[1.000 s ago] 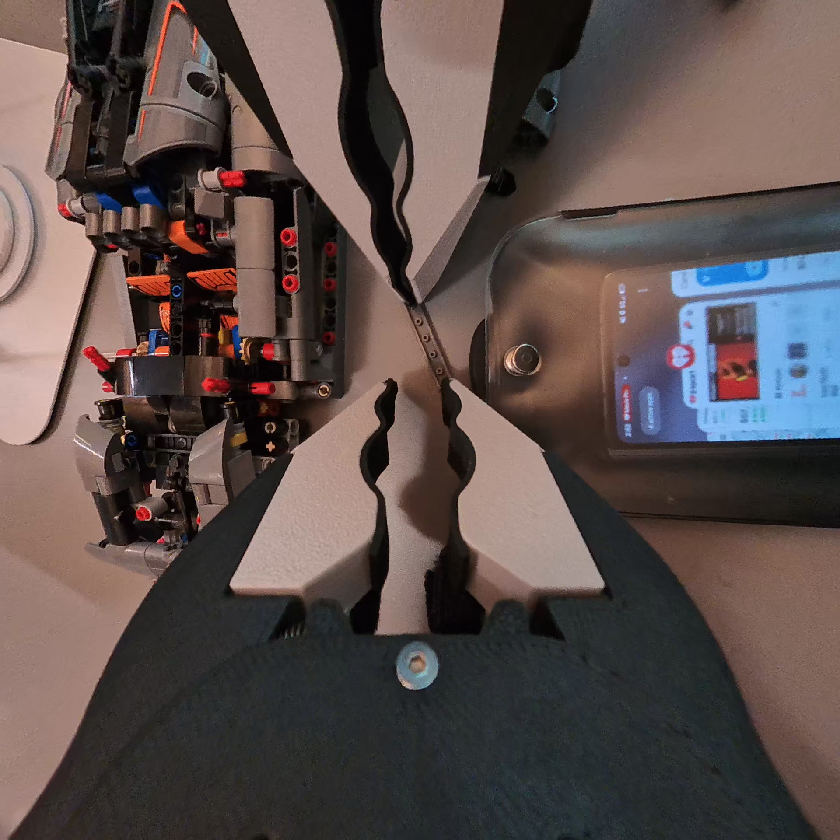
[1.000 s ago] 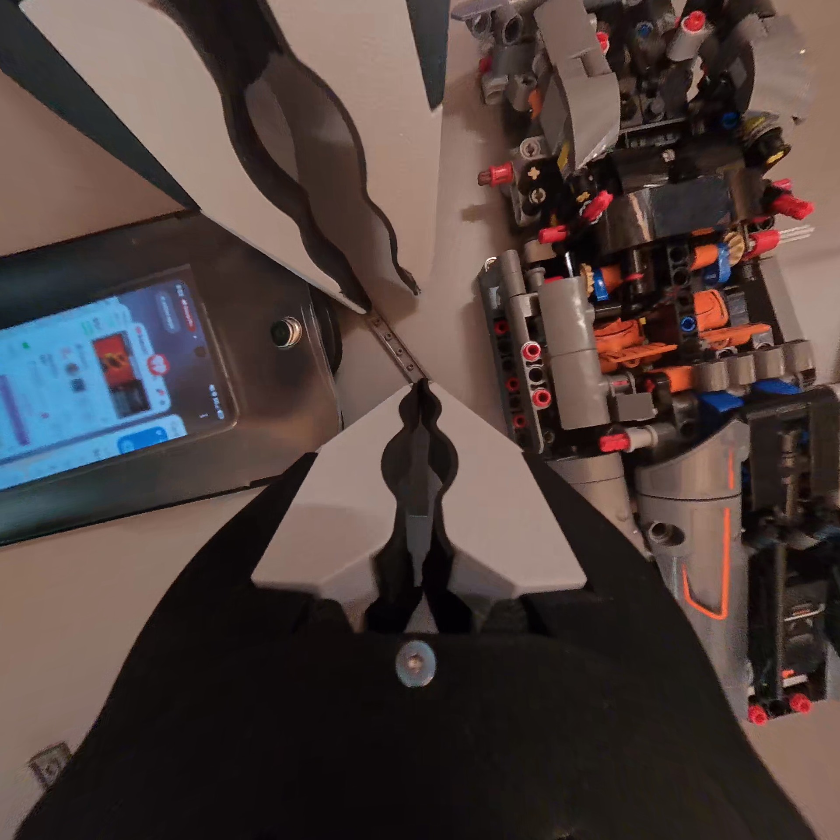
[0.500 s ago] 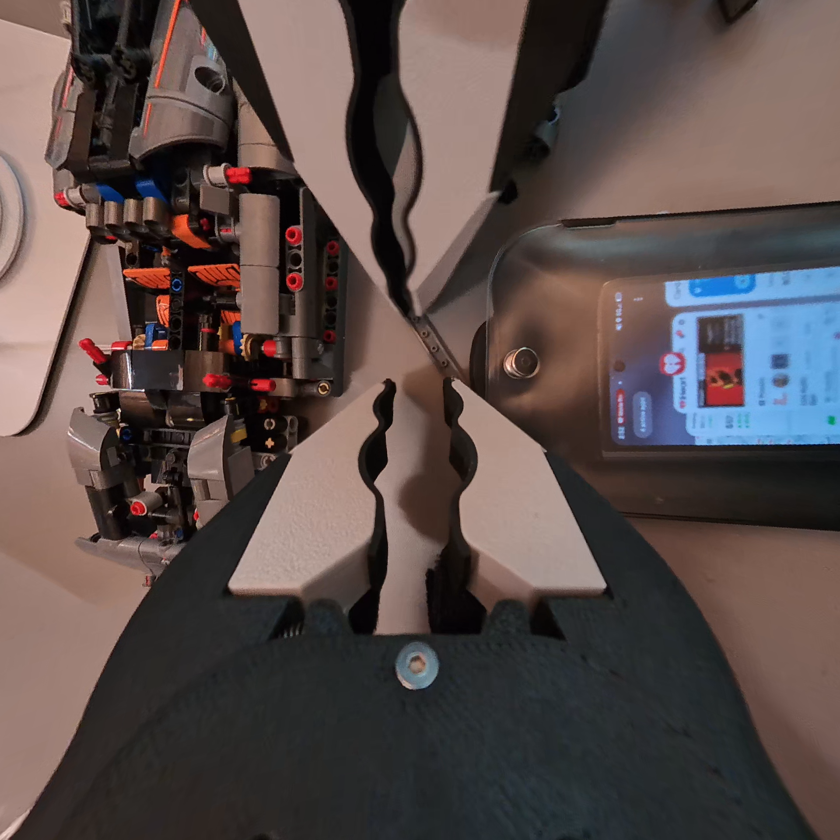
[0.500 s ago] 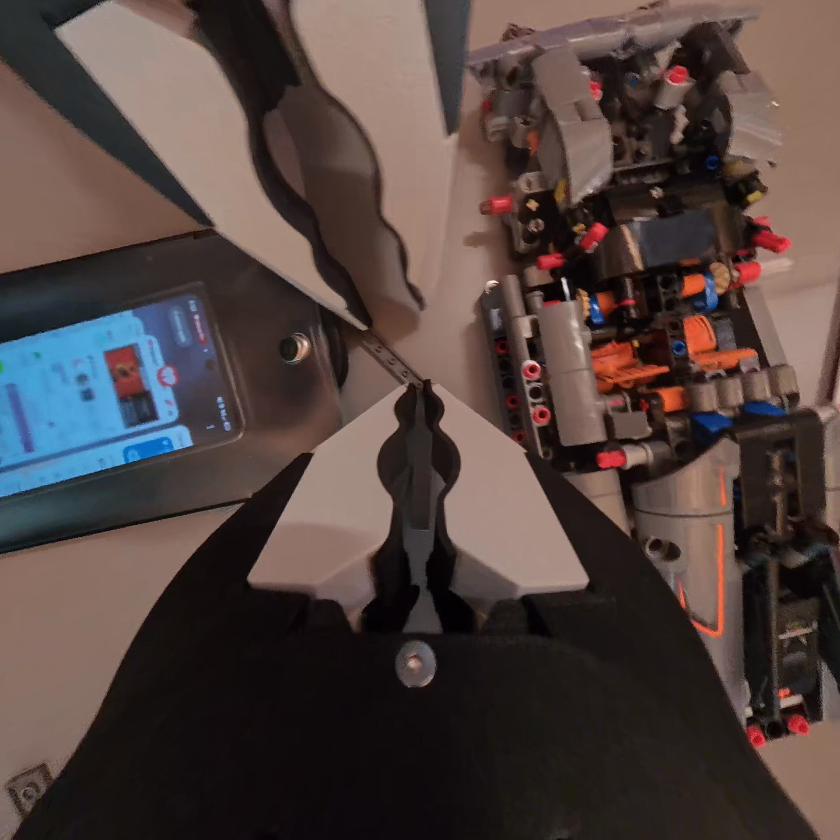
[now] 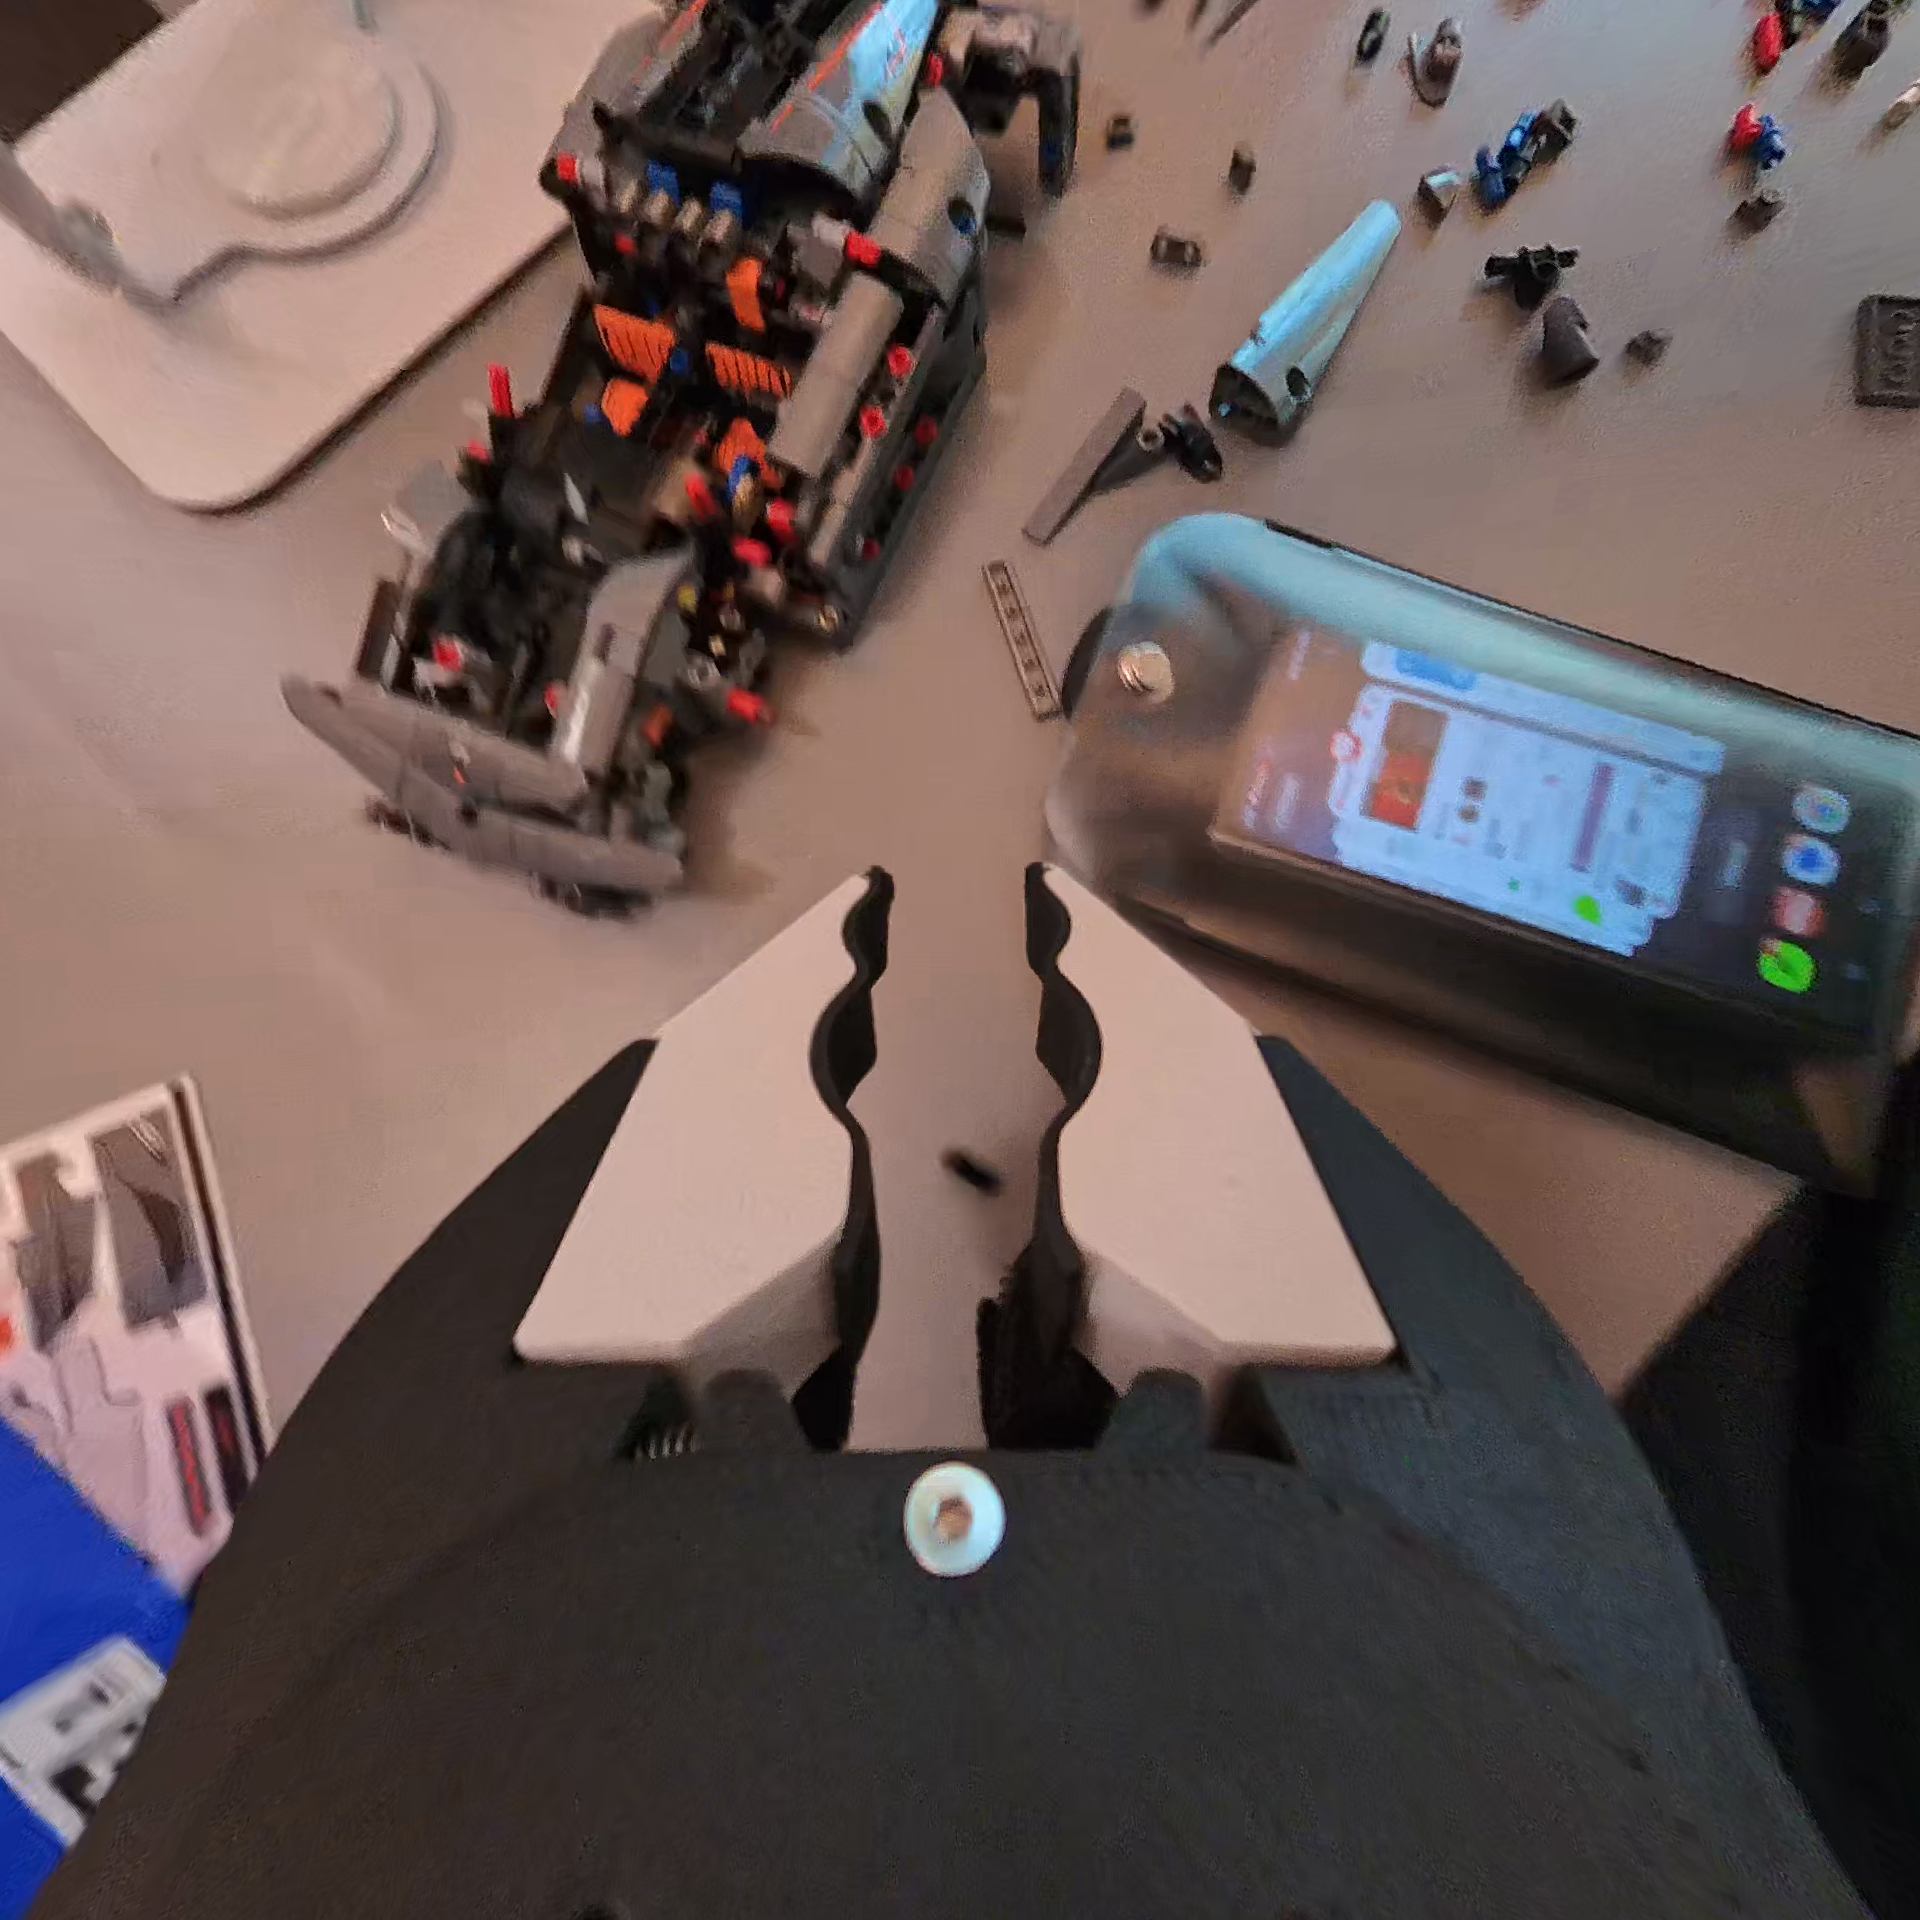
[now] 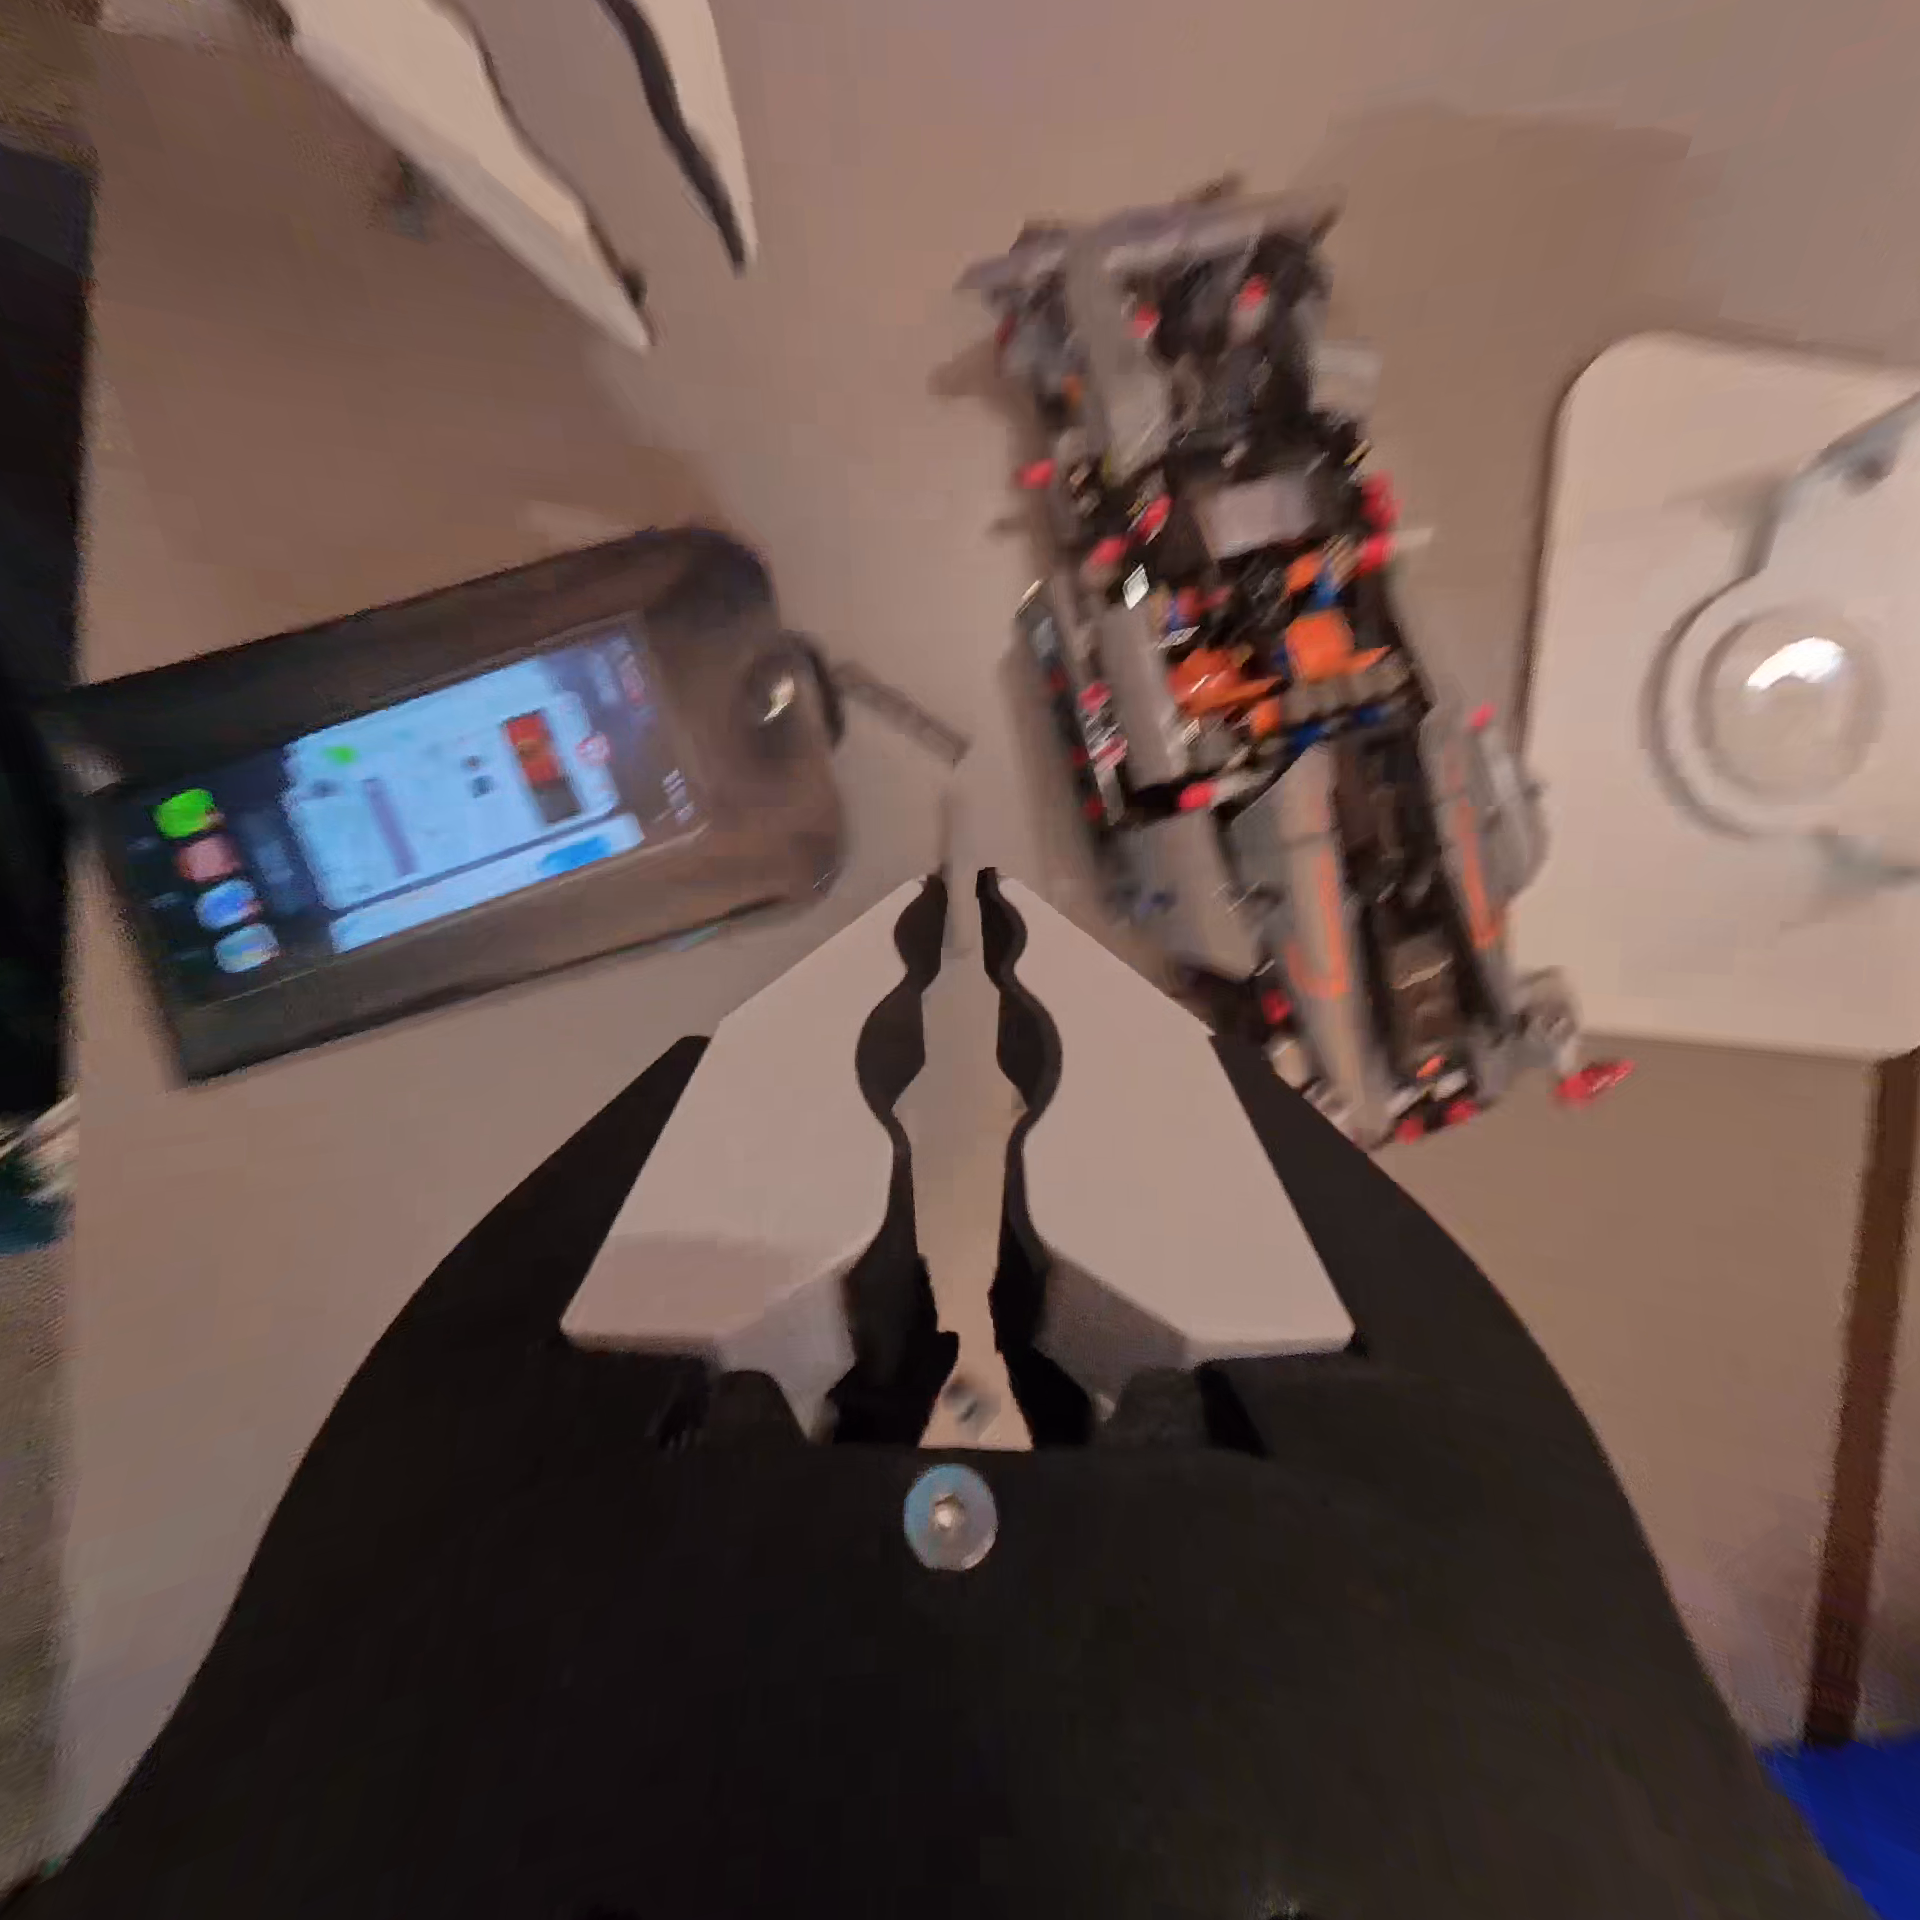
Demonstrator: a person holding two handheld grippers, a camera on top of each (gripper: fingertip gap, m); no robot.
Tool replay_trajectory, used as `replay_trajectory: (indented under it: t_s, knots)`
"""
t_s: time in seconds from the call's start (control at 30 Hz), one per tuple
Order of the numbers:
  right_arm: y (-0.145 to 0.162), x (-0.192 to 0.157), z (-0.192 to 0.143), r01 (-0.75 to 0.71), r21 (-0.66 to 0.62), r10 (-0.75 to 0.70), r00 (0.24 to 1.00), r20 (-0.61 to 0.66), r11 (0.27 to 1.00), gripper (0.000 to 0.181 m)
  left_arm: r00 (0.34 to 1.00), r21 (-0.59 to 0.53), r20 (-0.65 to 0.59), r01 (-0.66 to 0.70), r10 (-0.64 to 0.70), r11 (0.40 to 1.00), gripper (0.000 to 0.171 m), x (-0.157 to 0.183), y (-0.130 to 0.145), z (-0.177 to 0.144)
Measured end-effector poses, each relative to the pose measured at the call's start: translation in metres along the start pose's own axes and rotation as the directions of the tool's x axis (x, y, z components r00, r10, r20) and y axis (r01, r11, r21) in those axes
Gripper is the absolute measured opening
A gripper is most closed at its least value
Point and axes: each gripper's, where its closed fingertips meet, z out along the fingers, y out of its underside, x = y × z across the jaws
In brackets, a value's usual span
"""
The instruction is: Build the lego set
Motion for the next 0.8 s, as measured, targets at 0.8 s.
replay_trajectory:
  t_s: [0.8]
  knots:
    - [0.053,-0.161,0.058,-0.707,0.158,0.694,0.707,0.136,0.689,0.033,0.574,0.031,-0.501,0.760,-0.648,0.649,0.052,0.129,0.019,0.008]
